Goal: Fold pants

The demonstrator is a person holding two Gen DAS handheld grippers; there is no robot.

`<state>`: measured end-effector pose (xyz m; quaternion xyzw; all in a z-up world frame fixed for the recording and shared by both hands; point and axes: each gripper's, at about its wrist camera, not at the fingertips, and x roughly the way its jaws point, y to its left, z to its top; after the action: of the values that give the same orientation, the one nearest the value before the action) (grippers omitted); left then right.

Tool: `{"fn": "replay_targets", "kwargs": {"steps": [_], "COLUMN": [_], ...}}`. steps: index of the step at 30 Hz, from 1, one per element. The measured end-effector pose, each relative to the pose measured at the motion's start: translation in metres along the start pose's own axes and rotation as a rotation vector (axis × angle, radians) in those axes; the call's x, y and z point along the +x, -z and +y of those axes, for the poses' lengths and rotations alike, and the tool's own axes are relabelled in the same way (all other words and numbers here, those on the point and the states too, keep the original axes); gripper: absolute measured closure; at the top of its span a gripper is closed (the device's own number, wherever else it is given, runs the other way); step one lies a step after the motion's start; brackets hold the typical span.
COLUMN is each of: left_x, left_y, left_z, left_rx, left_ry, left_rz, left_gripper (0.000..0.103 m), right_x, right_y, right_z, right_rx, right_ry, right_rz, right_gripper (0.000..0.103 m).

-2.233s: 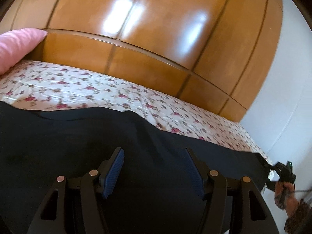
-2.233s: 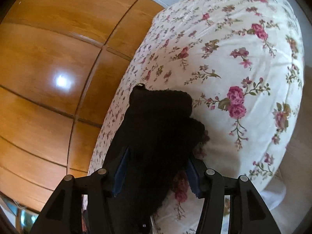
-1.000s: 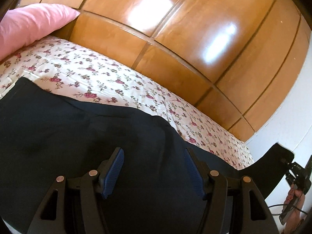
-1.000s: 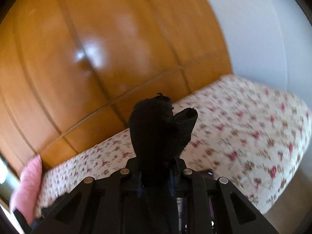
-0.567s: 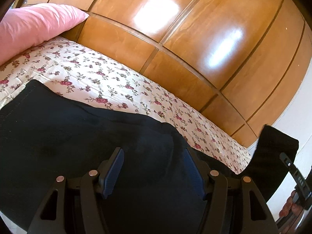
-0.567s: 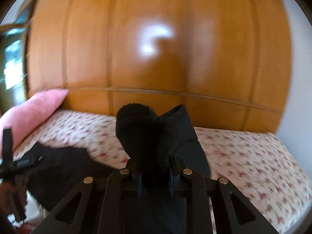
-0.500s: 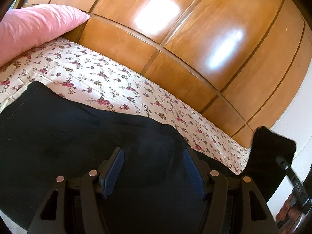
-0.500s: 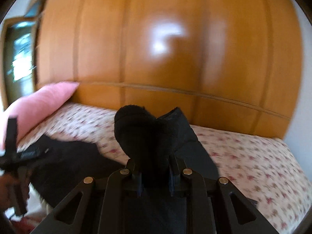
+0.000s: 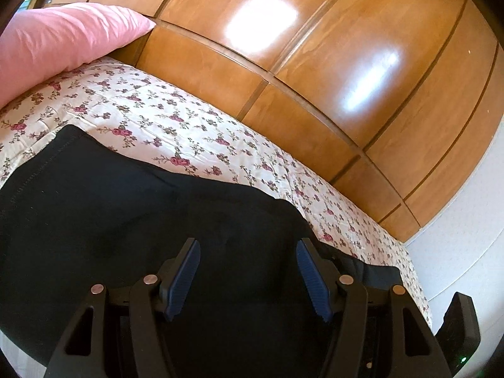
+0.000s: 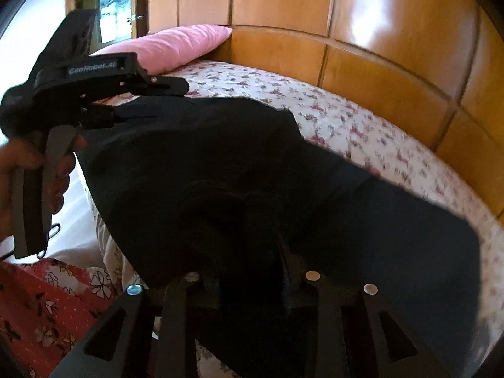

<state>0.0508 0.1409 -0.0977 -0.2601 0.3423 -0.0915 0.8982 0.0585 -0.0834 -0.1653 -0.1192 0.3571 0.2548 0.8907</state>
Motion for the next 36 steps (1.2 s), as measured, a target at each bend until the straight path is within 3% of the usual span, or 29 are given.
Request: {"fn": "replay_targets", "kwargs": {"steps": [4, 6, 10, 12, 14, 19, 23, 29, 33, 36], "left_x": [0.002, 0.001, -0.001, -0.001, 0.000, -0.002, -0.007, 0.007, 0.026, 0.041], "left_y": [0.004, 0.005, 0.006, 0.008, 0.010, 0.018, 0.024, 0.045, 0.066, 0.078], "left_z": [-0.005, -0.009, -0.015, -0.019, -0.025, -0.047, -0.072, -0.105, -0.118, -0.113], "left_rx": [0.014, 0.023, 0.046, 0.050, 0.060, 0.124, 0.185, 0.319, 0.449, 0.502], "left_ry": [0.015, 0.030, 0.052, 0.076, 0.106, 0.186, 0.271, 0.280, 0.174, 0.075], "left_rz": [0.012, 0.014, 0.011, 0.016, 0.030, 0.061, 0.075, 0.149, 0.208, 0.270], "left_gripper": [0.038, 0.038, 0.038, 0.038, 0.038, 0.038, 0.038, 0.038, 0.038, 0.053], "right_x": [-0.015, -0.027, -0.068, -0.085, -0.092, -0.087, -0.075, -0.037, -0.035, -0.039], "right_y": [0.002, 0.005, 0.013, 0.014, 0.014, 0.025, 0.037, 0.042, 0.042, 0.043], "right_z": [-0.020, -0.030, -0.060, -0.078, -0.093, -0.133, -0.138, -0.100, -0.093, -0.097], "right_rx": [0.126, 0.185, 0.312, 0.362, 0.389, 0.464, 0.448, 0.372, 0.367, 0.381], "right_ry": [-0.150, -0.212, -0.283, -0.241, -0.136, 0.178, 0.251, 0.100, 0.072, 0.051], "right_rz": [-0.005, -0.029, -0.171, -0.235, -0.250, -0.154, -0.107, -0.037, -0.045, -0.052], "right_gripper": [0.053, 0.053, 0.053, 0.053, 0.054, 0.069, 0.069, 0.069, 0.069, 0.069]}}
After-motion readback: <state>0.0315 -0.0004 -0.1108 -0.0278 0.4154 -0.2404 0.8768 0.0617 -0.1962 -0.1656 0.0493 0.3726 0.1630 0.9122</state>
